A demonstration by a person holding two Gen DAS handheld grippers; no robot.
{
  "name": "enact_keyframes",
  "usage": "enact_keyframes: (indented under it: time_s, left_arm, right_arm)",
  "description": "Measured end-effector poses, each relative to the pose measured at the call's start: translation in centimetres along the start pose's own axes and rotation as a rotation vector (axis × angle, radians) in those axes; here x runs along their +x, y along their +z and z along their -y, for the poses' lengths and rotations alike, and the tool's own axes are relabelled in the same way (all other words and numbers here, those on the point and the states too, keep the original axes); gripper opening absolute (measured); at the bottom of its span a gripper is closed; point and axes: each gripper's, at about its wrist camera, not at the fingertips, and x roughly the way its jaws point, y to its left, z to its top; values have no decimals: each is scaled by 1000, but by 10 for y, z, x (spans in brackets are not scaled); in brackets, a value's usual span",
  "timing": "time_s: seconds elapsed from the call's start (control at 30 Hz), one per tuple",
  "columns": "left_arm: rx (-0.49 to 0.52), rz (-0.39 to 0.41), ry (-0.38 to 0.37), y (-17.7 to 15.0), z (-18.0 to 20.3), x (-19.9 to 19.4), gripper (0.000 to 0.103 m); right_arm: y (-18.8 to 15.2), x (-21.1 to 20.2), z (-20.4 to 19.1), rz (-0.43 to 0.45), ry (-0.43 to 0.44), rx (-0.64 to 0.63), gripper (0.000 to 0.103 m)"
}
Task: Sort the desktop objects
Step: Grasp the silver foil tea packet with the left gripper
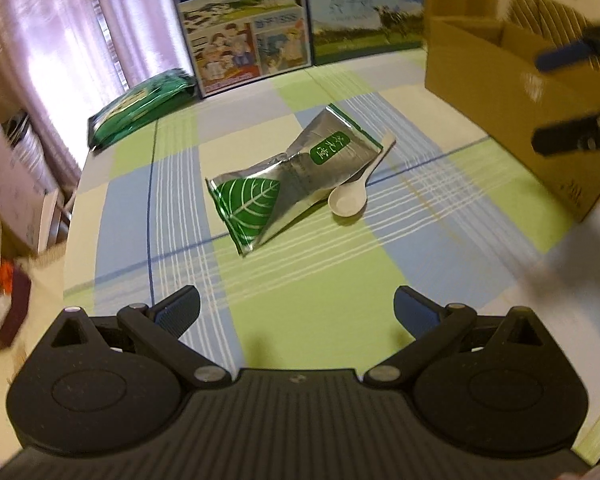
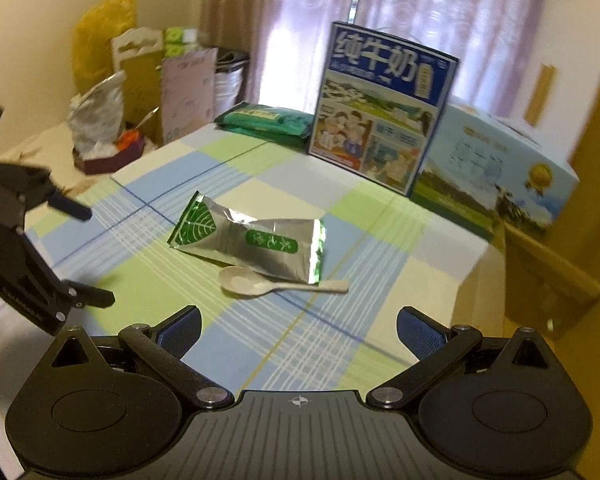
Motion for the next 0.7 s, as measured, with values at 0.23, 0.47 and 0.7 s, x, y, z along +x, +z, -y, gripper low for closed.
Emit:
enact_keyframes:
  time_s: [0.23,0.47,0.7]
  left_arm:
    - [171,-3,-51,29,-16,29,101]
    - [417,15,-109,55,-23,65,101]
    - [511,-16,-178,80,-32,101,98]
  right_arm:
    - [24,36,1,-76,79,-212,101]
    - [29,78,7,-137,147,-410,101]
    - [26,113,5,-187,216,-578,101]
